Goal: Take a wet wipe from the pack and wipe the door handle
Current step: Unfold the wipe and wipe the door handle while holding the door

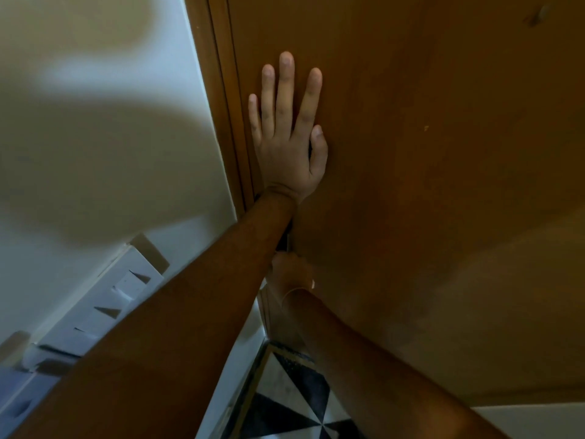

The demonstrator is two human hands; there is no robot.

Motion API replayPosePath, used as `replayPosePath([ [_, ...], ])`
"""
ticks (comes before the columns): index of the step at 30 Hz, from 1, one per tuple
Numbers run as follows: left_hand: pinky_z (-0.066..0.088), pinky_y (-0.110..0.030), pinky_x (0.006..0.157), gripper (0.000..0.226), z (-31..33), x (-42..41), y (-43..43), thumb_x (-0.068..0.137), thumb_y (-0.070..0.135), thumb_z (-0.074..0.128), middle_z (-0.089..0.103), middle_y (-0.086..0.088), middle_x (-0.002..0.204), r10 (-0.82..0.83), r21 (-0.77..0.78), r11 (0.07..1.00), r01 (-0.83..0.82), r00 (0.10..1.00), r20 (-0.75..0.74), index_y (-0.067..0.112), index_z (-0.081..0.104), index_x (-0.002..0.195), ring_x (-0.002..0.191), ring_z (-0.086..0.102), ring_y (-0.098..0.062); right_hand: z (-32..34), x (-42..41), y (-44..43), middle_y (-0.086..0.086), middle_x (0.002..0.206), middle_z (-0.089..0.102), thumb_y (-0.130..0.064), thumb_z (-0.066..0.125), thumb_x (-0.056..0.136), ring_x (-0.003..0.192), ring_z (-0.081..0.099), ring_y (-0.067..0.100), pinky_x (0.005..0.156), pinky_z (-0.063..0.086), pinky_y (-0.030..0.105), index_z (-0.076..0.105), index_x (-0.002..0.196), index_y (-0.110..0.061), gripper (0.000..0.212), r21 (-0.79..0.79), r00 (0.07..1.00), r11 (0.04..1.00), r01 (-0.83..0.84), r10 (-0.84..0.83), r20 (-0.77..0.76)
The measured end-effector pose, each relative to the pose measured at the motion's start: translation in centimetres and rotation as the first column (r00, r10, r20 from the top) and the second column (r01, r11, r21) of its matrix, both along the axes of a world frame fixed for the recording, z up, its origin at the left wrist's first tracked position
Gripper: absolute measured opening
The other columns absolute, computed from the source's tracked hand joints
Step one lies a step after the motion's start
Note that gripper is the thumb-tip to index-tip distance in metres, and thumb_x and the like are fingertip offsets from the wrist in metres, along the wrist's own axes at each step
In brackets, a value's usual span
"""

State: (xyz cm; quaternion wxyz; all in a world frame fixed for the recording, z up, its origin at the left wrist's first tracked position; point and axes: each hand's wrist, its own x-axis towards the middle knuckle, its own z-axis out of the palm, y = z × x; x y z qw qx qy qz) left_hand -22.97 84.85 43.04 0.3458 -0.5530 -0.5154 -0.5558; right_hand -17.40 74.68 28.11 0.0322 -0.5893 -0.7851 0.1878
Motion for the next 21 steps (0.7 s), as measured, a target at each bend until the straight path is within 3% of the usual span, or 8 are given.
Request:
replayPosePath([
  [3, 0.003, -0.053, 0.143, 0.066, -0.1, -0.1, 0.1, 0.116, 0.045, 0.021, 0.027, -0.019, 0.177, 0.000, 0.003, 1.000, 0.001, 1.000, -0.020, 0.041, -0.003, 0.178, 0.176, -0.008, -0.013, 0.2, -0.3, 0.2, 0.009, 0.104, 0.077, -0.047, 0.048, 0.106, 0.101, 0.072, 0.030, 0.087, 0.058, 0.041, 0.073, 0.105, -0.015, 0.041, 0.019, 0.998, 0.998, 0.056, -0.055, -0.030],
  [6, 0.003, -0.052, 0.143, 0.066, -0.2, -0.2, 0.1, 0.116, 0.045, 0.020, 0.028, -0.020, 0.177, 0.005, 0.014, 1.000, -0.005, 1.000, -0.021, 0.042, -0.003, 0.177, 0.176, -0.008, -0.013, -0.1, 0.2, 0.1, 0.010, 0.112, 0.077, -0.046, 0.044, 0.109, 0.107, 0.073, 0.030, 0.094, 0.058, 0.045, 0.072, 0.116, -0.015, 0.042, 0.016, 0.998, 0.998, -0.066, 0.066, 0.010],
  [9, 0.004, -0.052, 0.142, 0.066, 0.0, -0.1, 0.0, 0.116, 0.045, 0.021, 0.030, -0.020, 0.176, 0.005, 0.015, 1.000, -0.005, 1.000, -0.016, 0.031, 0.013, 0.181, 0.176, -0.009, -0.012, -0.2, 2.8, 0.3, 0.011, 0.136, 0.071, -0.040, 0.040, 0.113, 0.124, 0.065, 0.029, 0.109, 0.047, 0.044, 0.063, 0.141, -0.018, 0.042, -0.057, 0.941, 0.942, -0.332, 0.335, 0.048],
  [12, 0.007, -0.053, 0.142, 0.060, 0.2, 0.0, -0.1, 0.116, 0.044, 0.023, 0.034, -0.021, 0.175, 0.006, 0.023, 1.000, -0.007, 1.000, 0.016, 0.018, 0.036, 0.169, 0.176, -0.006, -0.012, 0.1, 6.6, 0.8, 0.011, 0.132, 0.072, -0.042, 0.043, 0.112, 0.124, 0.065, 0.028, 0.106, 0.049, 0.042, 0.067, 0.136, -0.020, 0.041, -0.010, 0.895, 0.904, -0.427, 0.424, 0.136],
  [16, 0.007, -0.054, 0.143, 0.059, 0.1, 0.0, 0.0, 0.116, 0.043, 0.025, 0.034, -0.021, 0.175, 0.005, 0.025, 1.000, -0.005, 1.000, 0.016, 0.019, 0.035, 0.169, 0.176, -0.004, -0.013, -0.1, 9.3, 1.4, 0.013, 0.135, 0.071, -0.027, 0.045, 0.112, 0.123, 0.067, 0.028, 0.107, 0.050, 0.039, 0.068, 0.134, -0.010, 0.036, -0.055, 0.852, 0.879, -0.473, 0.472, 0.226],
  [21, 0.006, -0.054, 0.143, 0.059, 0.0, -0.3, 0.3, 0.115, 0.043, 0.025, 0.032, -0.020, 0.176, 0.009, 0.016, 1.000, -0.009, 1.000, 0.003, 0.023, 0.029, 0.171, 0.176, -0.003, -0.015, 0.5, 11.3, 3.0, 0.007, 0.146, 0.067, -0.023, 0.056, 0.107, 0.135, 0.061, 0.028, 0.116, 0.046, 0.040, 0.060, 0.148, -0.025, 0.041, -0.120, 0.878, 0.883, -0.454, 0.466, 0.111],
])
